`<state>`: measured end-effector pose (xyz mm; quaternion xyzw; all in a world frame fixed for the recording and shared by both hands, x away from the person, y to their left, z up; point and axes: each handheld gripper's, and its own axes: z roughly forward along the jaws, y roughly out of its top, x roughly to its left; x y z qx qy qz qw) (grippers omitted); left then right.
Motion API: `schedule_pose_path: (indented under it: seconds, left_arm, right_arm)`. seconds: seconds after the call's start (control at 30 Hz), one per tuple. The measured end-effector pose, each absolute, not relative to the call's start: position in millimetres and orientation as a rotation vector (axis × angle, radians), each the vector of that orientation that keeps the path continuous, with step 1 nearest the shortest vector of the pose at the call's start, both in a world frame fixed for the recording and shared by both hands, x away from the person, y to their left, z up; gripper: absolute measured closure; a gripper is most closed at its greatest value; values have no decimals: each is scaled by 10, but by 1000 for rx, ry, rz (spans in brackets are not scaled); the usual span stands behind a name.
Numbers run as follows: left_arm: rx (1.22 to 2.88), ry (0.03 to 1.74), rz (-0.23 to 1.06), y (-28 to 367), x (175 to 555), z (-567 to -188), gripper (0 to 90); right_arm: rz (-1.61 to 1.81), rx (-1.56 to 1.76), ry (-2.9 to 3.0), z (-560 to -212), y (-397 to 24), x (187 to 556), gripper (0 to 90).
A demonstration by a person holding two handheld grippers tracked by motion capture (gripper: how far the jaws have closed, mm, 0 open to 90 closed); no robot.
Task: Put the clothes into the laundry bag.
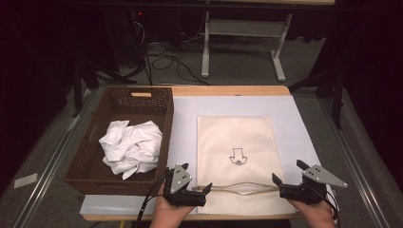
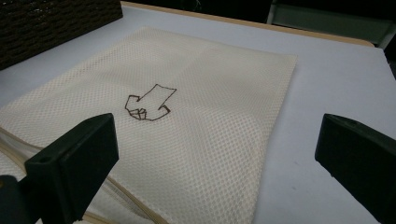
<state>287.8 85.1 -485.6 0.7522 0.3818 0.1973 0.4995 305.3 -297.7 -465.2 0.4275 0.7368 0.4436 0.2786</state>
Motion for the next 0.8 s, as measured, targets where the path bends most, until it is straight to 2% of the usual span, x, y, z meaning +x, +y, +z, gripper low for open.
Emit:
schedule_pose_path:
  seconds: [0.43, 0.8]
  left_arm:
    - [1807, 967, 451, 876, 2892, -4899, 34]
    - [1836, 985, 422, 866, 2861, -4920, 136]
  right_arm:
    - [1173, 1139, 2005, -4707, -3010, 3067, 3]
    - [1179, 1157, 2017, -4725, -3044, 3084, 21]
